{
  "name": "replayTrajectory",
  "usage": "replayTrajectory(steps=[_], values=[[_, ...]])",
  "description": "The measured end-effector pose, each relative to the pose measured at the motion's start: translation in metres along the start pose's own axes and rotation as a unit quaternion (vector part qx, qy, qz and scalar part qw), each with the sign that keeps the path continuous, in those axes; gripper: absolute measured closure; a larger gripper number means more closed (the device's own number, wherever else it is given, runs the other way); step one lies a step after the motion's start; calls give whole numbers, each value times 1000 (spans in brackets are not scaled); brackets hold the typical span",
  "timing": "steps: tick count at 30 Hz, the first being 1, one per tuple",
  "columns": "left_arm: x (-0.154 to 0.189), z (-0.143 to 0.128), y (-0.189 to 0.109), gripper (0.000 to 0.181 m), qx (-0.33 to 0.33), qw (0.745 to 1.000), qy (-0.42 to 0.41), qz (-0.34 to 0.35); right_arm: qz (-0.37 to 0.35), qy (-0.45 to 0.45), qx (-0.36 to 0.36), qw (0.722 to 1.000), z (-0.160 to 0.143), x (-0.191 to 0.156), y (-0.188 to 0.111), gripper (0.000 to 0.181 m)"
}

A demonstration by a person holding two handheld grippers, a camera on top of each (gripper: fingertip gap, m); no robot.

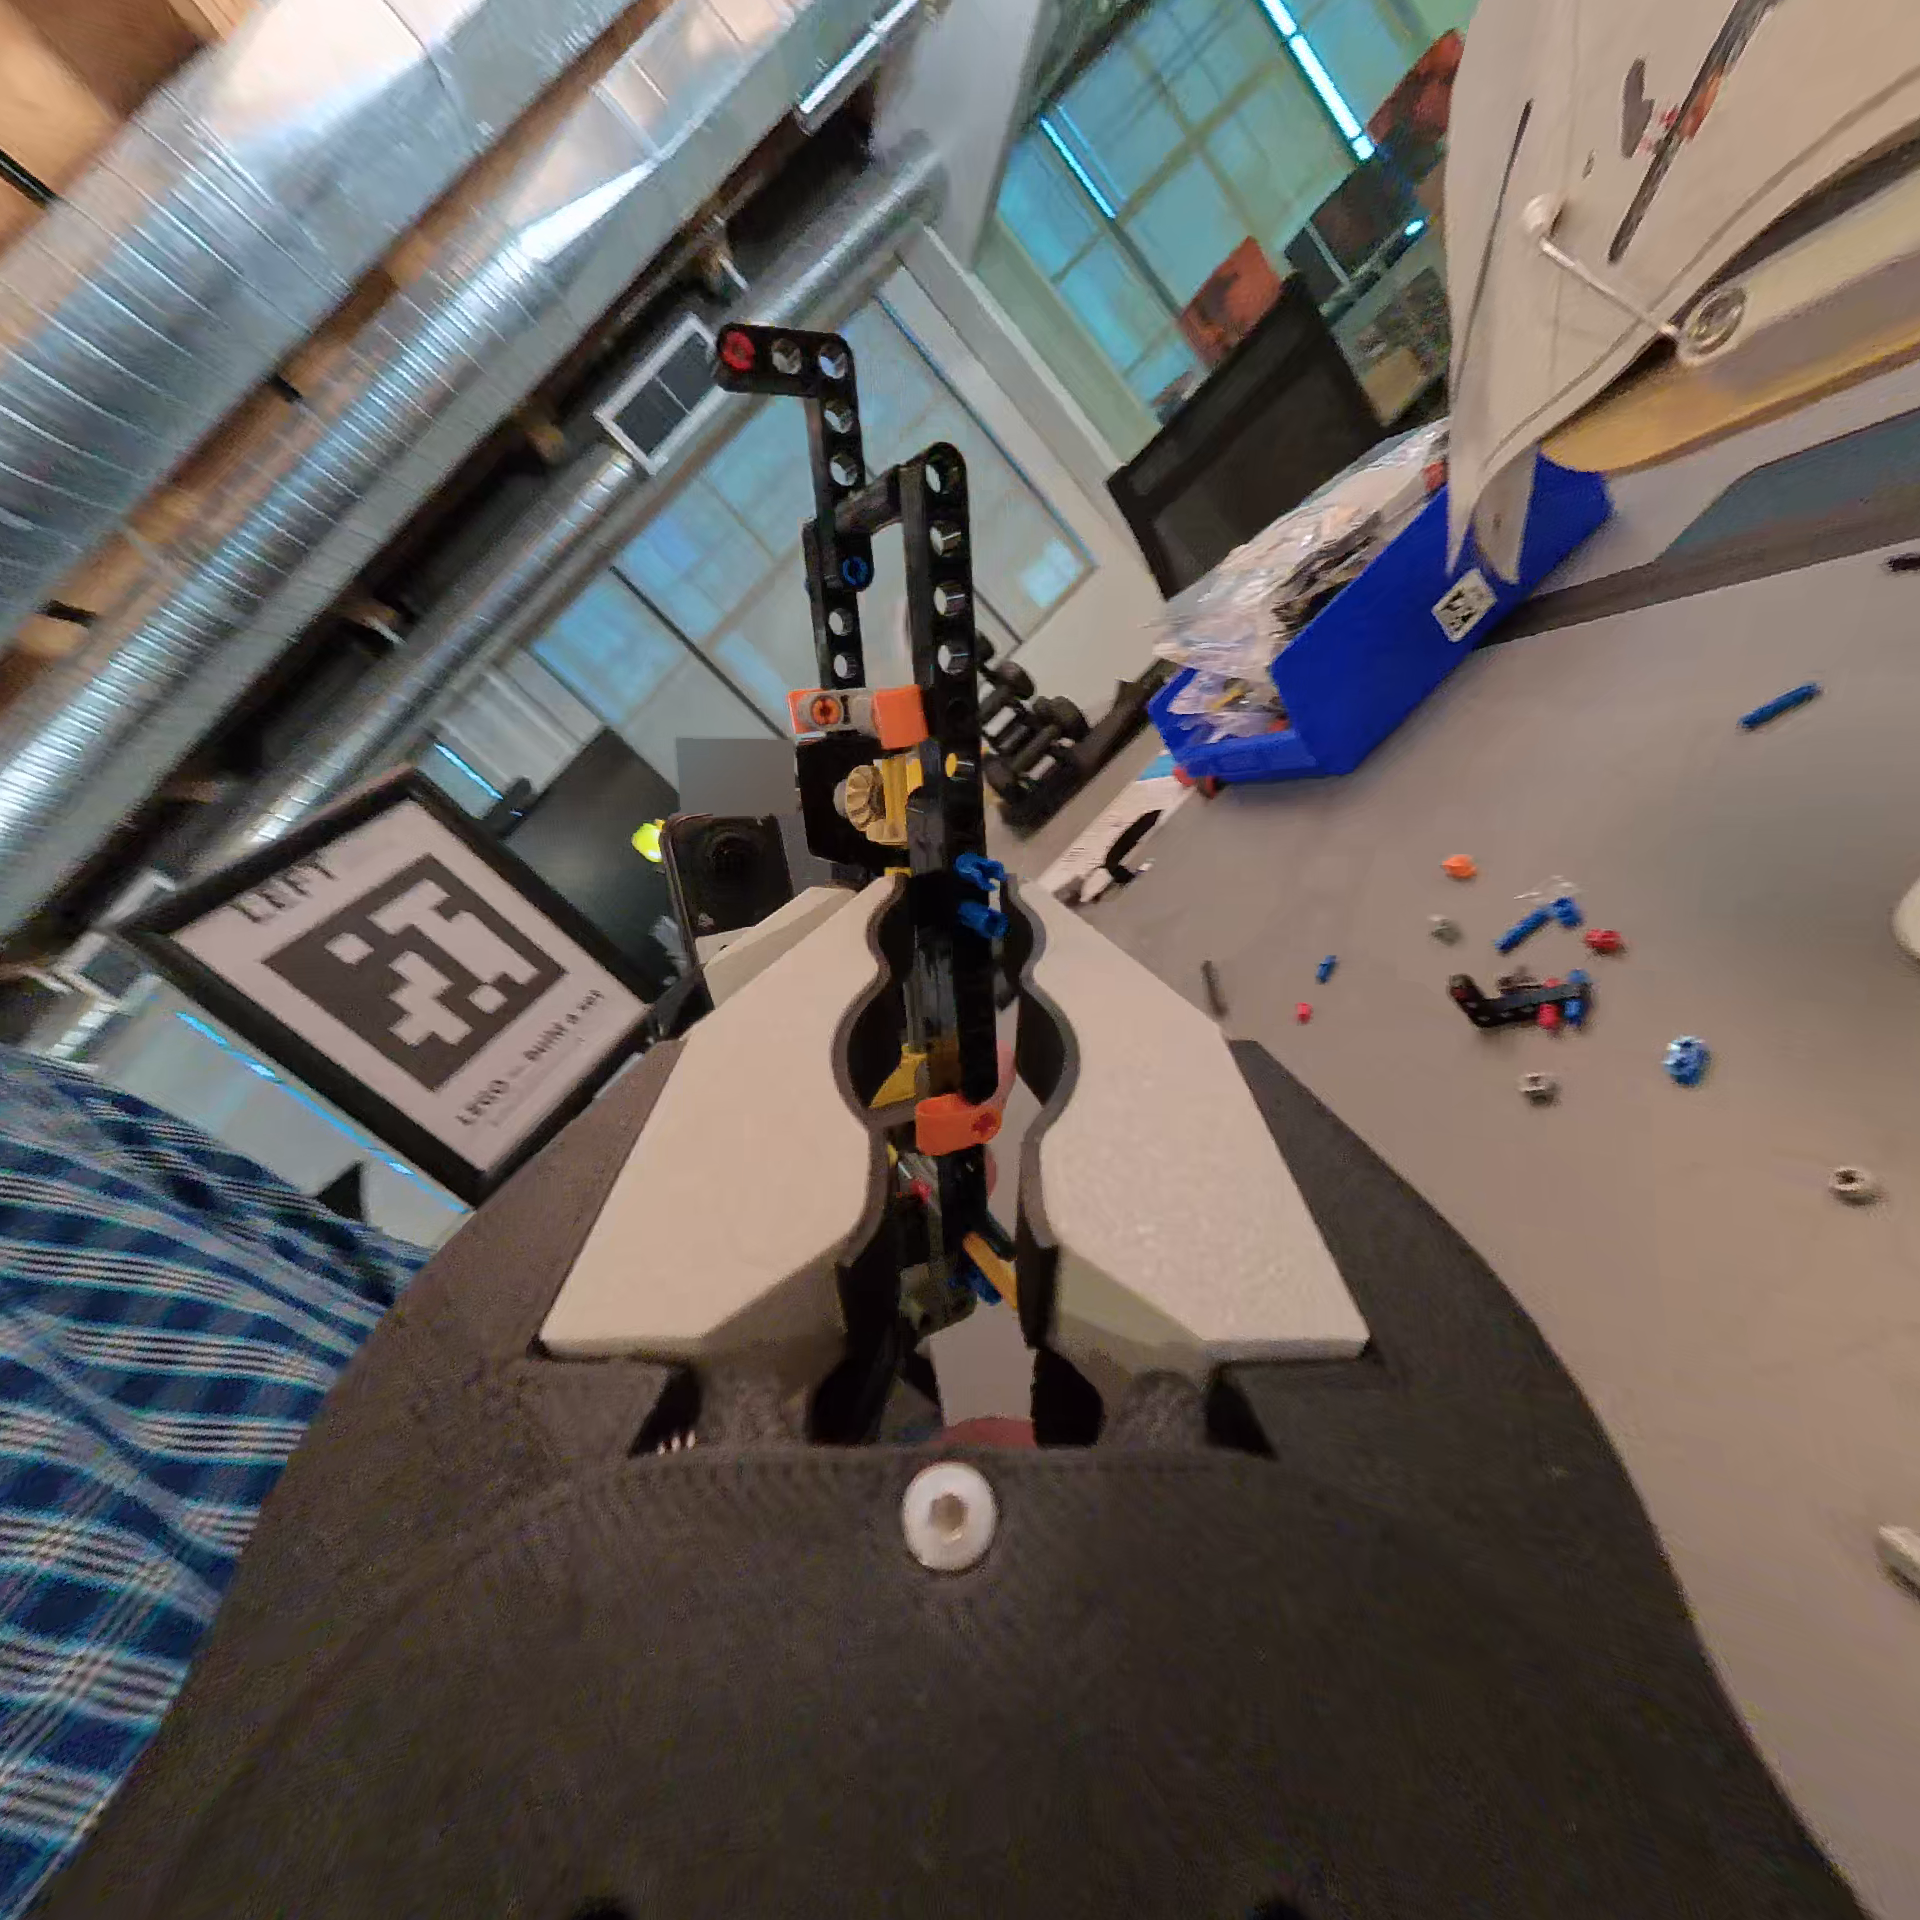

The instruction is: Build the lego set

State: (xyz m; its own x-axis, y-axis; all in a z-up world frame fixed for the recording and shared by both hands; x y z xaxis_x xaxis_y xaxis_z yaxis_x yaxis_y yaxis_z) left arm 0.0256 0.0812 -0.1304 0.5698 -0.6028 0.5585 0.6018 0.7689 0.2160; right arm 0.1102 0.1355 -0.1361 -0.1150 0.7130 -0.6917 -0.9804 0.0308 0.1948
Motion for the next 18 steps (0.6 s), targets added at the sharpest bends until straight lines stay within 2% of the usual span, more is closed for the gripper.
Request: replayTrajectory(steps=[6, 11, 14, 16, 18], values=[[8, 5, 2, 176, -11, 999, 40, 18, 53, 41, 20, 998, 0, -1, -1, 169], [7, 5, 1, 176, -11, 999, 32, 14, 51, 34, 22, 998, 1, -2, 0, 169], [-1, 5, 0, 175, 12, 998, -62, -25, 32, -2, 22, 999, 3, -7, 2, 172], [-12, 6, -4, 172, 53, 984, -157, -69, 19, -43, 12, 999, 4, -18, 7, 176], [-18, 4, -7, 170, 78, 970, -206, -104, -14, -88, -7, 996, 3, -24, 13, 176]])
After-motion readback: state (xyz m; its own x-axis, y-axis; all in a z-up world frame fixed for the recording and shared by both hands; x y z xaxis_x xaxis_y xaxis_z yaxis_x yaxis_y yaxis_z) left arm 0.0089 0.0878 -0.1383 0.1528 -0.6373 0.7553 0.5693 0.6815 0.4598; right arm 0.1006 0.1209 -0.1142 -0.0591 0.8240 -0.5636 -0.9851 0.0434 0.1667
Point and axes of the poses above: each gripper's, where its closed fingertips meet, y out along the fingers, z out of its top, x = y × z across the jaws, the point moved 5 cm from there along -y, back along the fingers, and after that the axes turned 2 degrees about x, right-handed, at the moved point
